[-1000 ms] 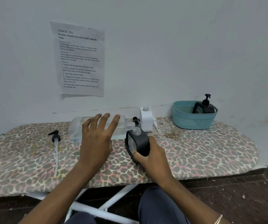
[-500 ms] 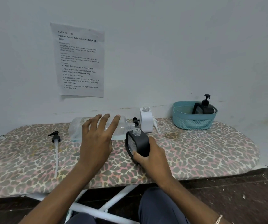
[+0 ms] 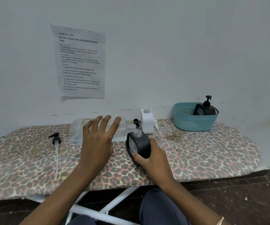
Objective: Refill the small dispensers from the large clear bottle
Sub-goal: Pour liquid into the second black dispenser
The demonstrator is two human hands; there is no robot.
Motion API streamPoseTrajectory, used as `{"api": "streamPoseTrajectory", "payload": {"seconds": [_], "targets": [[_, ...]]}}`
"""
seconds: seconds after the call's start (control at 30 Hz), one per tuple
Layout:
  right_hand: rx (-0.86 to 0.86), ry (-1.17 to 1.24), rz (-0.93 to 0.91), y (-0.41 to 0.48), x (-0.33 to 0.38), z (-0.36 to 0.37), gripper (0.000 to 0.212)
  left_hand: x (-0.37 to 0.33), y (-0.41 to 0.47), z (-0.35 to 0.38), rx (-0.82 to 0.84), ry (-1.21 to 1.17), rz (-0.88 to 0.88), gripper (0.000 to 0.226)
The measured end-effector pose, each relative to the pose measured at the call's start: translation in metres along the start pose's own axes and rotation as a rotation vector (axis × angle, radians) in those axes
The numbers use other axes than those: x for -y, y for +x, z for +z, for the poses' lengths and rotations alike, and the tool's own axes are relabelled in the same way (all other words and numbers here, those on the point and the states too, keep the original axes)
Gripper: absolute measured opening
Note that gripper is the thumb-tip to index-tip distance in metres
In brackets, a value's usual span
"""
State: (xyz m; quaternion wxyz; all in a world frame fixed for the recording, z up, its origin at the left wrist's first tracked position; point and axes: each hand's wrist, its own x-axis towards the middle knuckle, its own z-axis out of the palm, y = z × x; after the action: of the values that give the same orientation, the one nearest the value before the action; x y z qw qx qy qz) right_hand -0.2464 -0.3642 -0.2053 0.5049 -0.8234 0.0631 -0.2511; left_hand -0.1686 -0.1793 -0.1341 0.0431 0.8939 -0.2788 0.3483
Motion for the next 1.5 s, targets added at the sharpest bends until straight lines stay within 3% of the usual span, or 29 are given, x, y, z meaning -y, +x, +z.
{"api": "streamPoseTrajectory", "payload": {"seconds": [1.5], "targets": [[-0.005,0.017,-0.013,-0.0019,0.0052,-0.0012,0.037,-0.0006,-0.0002,-0.0006,-0.001,0.005,0.001,0.094]]}}
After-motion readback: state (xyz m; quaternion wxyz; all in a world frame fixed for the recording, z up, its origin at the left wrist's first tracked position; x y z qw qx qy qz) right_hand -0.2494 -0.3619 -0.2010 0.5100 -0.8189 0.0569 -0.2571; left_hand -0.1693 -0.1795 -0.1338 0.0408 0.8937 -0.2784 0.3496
